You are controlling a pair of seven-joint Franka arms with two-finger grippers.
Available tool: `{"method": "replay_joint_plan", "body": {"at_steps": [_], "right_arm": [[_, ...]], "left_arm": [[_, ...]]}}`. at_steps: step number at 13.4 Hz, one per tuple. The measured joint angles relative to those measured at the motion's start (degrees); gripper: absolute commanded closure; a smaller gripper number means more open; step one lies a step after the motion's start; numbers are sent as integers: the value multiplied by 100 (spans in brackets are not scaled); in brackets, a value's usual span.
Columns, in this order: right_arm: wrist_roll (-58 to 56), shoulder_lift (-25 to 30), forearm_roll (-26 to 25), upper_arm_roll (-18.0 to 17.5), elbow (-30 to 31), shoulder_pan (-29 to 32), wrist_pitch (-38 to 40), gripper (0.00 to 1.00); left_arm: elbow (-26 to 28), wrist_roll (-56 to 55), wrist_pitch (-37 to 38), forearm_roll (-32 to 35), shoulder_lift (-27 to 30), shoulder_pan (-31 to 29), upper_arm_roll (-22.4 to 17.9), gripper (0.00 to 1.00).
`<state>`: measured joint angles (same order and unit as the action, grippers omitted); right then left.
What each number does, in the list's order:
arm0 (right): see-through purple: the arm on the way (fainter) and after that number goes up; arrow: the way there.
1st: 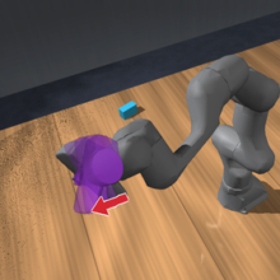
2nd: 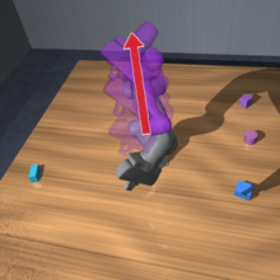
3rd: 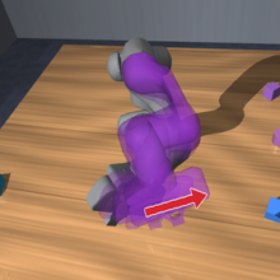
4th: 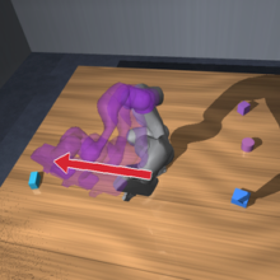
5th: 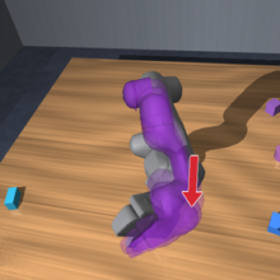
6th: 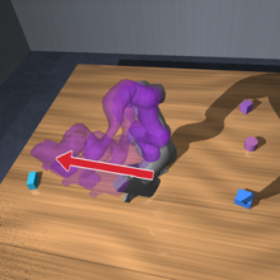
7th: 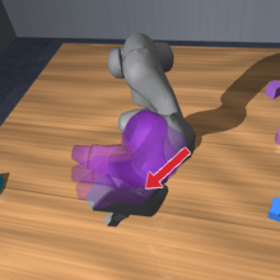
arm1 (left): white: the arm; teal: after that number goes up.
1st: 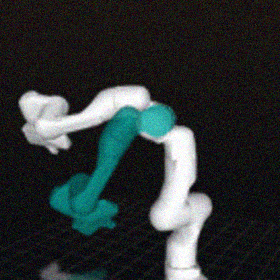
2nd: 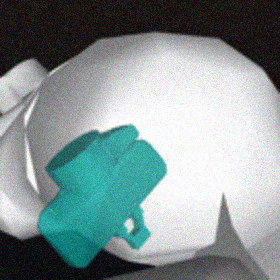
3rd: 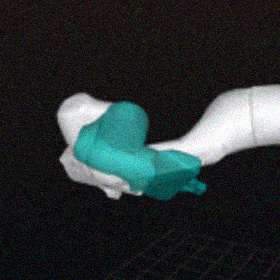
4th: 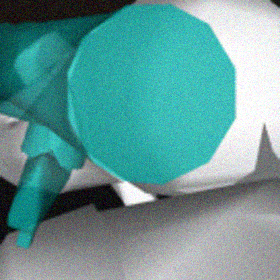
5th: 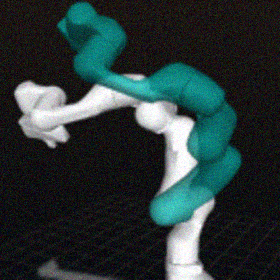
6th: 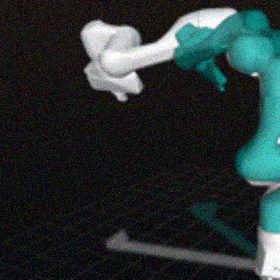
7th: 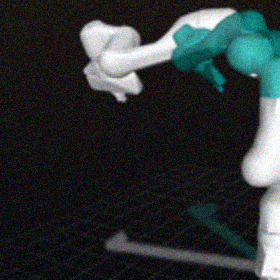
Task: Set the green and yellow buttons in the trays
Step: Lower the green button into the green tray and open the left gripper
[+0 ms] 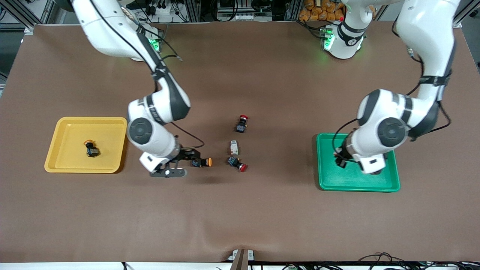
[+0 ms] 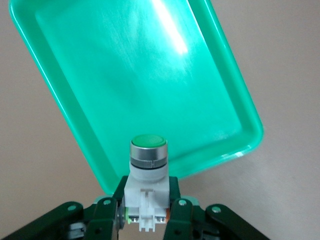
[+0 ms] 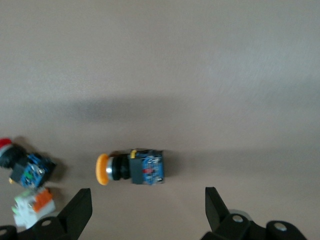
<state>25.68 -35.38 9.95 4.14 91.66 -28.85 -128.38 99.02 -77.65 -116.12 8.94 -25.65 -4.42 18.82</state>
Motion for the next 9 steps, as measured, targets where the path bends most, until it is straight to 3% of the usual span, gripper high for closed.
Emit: {"method": "replay_joint_plan", "body": {"at_steps": [3, 9], "right_arm": [[1678, -63, 33, 43, -51, -9, 3, 0], [3743, -307, 741, 81, -45, 65, 49, 0]], "left_arm": [[337, 1252, 9, 0, 210, -666, 5, 100], [683, 3137, -9, 0, 293, -1531, 9, 100]]}}
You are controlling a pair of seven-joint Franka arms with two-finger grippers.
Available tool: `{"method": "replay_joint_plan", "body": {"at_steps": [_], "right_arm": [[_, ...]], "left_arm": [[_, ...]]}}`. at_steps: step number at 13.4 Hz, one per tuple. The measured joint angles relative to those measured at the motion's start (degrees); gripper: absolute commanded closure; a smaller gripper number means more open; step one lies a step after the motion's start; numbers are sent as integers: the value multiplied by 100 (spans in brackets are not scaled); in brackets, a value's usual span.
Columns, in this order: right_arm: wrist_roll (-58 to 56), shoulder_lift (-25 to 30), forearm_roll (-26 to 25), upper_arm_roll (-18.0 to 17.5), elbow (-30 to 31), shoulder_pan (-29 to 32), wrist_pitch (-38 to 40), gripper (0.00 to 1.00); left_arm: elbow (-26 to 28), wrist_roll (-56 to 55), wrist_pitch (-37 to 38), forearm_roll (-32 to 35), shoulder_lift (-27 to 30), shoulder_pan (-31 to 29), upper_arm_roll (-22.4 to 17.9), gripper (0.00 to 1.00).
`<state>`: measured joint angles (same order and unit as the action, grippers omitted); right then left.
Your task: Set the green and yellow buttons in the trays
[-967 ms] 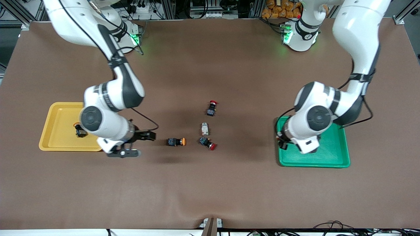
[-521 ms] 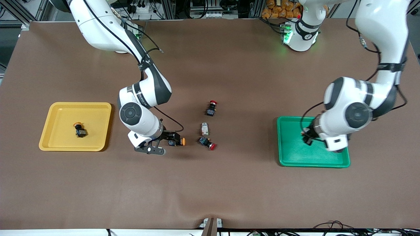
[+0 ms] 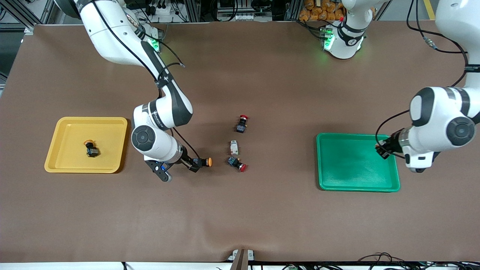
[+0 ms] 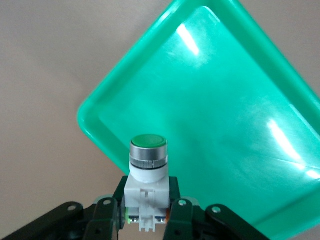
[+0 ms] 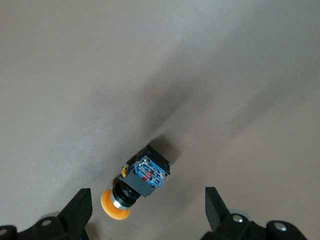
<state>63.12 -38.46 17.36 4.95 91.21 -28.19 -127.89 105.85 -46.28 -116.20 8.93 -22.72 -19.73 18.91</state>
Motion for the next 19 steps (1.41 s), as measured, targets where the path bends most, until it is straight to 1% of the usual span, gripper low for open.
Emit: {"method": "replay_joint_plan", "body": {"at_steps": [2, 5, 9, 10, 11, 12, 14, 15, 16, 17, 18, 19], "right_arm": [[290, -99, 199, -10, 0, -18, -19, 0], [421, -161, 245, -12, 1, -21, -39, 0], [507, -322, 256, -35, 5, -109, -396, 0], [526, -381, 256, -38, 5, -163, -497, 0], [539, -437, 256, -39, 5, -217, -571, 0], [556, -481, 256, -39, 5, -260, -633, 0], [562, -532, 256, -39, 7, -288, -717, 0], [562, -549, 256, -37, 20, -288, -774, 0], [562, -561, 255, -38, 50, -293, -848, 38], [557, -564, 254, -38, 84, -302, -898, 75], [555, -564, 254, -38, 103, -308, -919, 96], [555, -564, 254, -35, 108, -308, -925, 100]], "left_arm": [[172, 362, -173, 0, -7, -178, -1, 100], [390, 756, -680, 0, -106, -363, -2, 100], [413, 1173, -1550, 0, -512, -379, 2, 100], [409, 1228, -1739, 0, -629, -379, 3, 94], [387, 1259, -1875, 1, -743, -377, 7, 85], [343, 1276, -1947, 14, -848, -371, 13, 68], [240, 1297, -1984, 117, -977, -351, 27, 9], [209, 1297, -1984, 142, -999, -337, 31, 0], [190, 1297, -1984, 144, -1003, -324, 36, 0], [170, 1297, -1984, 144, -1002, -316, 42, 0], [147, 1279, -1983, 144, -1002, -307, 45, 0], [125, 1222, -1981, 144, -1001, -293, 55, 0]]}}
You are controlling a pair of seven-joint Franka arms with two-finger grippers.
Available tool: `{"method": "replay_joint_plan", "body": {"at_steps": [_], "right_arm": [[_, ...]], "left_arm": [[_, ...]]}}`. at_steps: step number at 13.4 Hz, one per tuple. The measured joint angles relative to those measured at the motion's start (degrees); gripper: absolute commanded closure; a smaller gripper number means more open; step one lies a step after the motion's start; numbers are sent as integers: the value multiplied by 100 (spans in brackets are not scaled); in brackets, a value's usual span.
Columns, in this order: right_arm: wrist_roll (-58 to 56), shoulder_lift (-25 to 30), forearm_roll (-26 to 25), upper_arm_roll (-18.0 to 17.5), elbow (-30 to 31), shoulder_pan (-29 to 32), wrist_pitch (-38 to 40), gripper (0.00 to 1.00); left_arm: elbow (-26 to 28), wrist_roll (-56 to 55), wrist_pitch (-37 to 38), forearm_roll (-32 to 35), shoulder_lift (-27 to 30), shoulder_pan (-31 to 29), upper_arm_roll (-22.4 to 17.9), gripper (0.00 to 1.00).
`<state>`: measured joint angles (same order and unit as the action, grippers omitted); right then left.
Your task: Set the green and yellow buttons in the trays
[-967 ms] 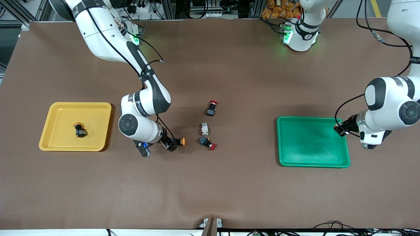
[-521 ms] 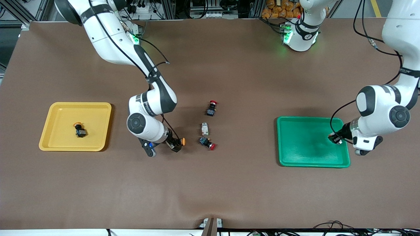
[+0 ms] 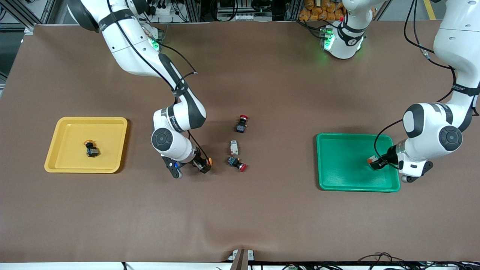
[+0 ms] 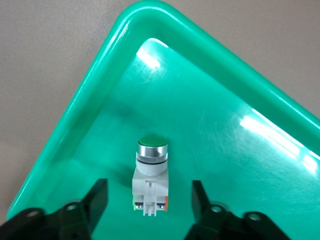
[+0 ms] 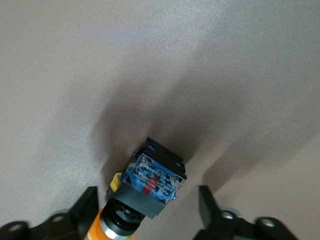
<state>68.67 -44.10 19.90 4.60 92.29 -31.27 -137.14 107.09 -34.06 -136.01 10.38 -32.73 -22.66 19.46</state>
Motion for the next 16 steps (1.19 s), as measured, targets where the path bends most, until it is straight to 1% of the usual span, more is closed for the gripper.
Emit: {"method": "replay_joint_plan", "body": {"at_steps": [2, 4, 7, 9, 11, 13, 16], "right_arm": [[-1, 0, 0, 19, 1, 2, 0, 100], [-43, 5, -18, 26, -2, 2, 10, 100], [-239, 19, -90, 48, -22, 3, 74, 100], [-507, 117, -150, 125, -71, 12, 333, 100], [-1032, 372, -190, 348, -133, 74, 860, 100], [-1865, 736, -216, 694, -152, 185, 1485, 100], [-3538, 1096, -246, 1497, -137, 280, 2335, 100]], "left_arm": [[-50, -348, 113, 0, 29, 105, 85, 0], [-104, -995, 378, 0, 125, 315, 274, 0], [-173, -1995, 648, 0, 264, 500, 811, 0], [-202, -2550, 687, 0, 291, 631, 1069, 0], [-280, -3206, 686, 0, 287, 952, 1118, 0], [-427, -3752, 686, 0, 261, 1438, 1122, 0], [-724, -4115, 686, 1, 141, 2166, 1109, 0]]}}
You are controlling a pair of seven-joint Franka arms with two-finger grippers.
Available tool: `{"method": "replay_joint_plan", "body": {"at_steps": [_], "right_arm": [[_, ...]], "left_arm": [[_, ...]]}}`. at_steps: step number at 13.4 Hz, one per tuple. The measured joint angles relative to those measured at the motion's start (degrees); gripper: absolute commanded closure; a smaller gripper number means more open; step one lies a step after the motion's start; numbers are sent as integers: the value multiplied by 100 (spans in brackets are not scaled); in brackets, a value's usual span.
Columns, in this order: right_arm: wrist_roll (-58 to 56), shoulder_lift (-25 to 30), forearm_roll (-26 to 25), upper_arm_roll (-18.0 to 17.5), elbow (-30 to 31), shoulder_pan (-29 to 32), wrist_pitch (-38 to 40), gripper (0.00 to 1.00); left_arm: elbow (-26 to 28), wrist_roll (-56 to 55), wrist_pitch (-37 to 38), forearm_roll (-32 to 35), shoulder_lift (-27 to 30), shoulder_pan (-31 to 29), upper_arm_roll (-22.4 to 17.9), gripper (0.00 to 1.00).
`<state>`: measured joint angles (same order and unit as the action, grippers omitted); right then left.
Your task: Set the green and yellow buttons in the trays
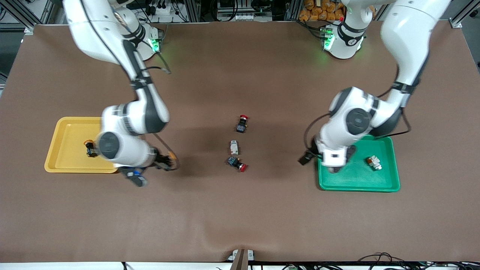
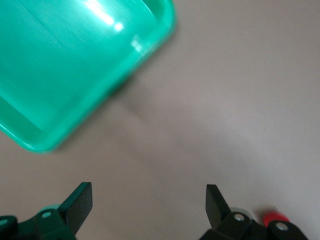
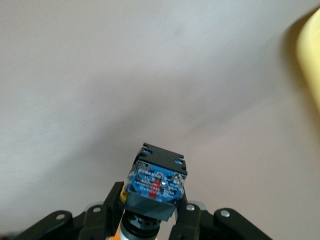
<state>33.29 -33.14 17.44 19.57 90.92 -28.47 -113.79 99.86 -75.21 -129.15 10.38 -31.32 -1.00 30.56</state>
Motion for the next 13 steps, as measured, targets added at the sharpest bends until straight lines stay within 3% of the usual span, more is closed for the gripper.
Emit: {"method": "replay_joint_plan", "body": {"at_steps": [3, 5, 6, 7, 8, 9, 13], "right_arm": [[-1889, 51, -10, 854, 109, 110, 437, 100], [-3042, 39, -16, 1092, 327, 437, 431, 100], [-3536, 15, -16, 1104, 396, 675, 417, 94], [-3952, -20, -15, 1105, 442, 895, 400, 70], [-4237, -62, -12, 1102, 472, 1053, 393, 28], [-4380, -99, -10, 1095, 484, 1124, 393, 0], [-4418, -136, -9, 1008, 482, 998, 412, 0]], "left_arm": [[-396, -29, 0, 0, -291, 566, -31, 0], [-800, -29, -3, 1, -589, 962, -121, 0], [-1001, -29, -3, 1, -716, 1181, -243, 0], [-1207, -27, -3, 1, -839, 1431, -413, 0], [-1422, -27, -3, 1, -965, 1707, -613, 0], [-1632, -26, -3, 2, -1094, 2000, -830, 0], [-2296, -27, -19, 2, -1562, 2823, -1318, 0]]}}
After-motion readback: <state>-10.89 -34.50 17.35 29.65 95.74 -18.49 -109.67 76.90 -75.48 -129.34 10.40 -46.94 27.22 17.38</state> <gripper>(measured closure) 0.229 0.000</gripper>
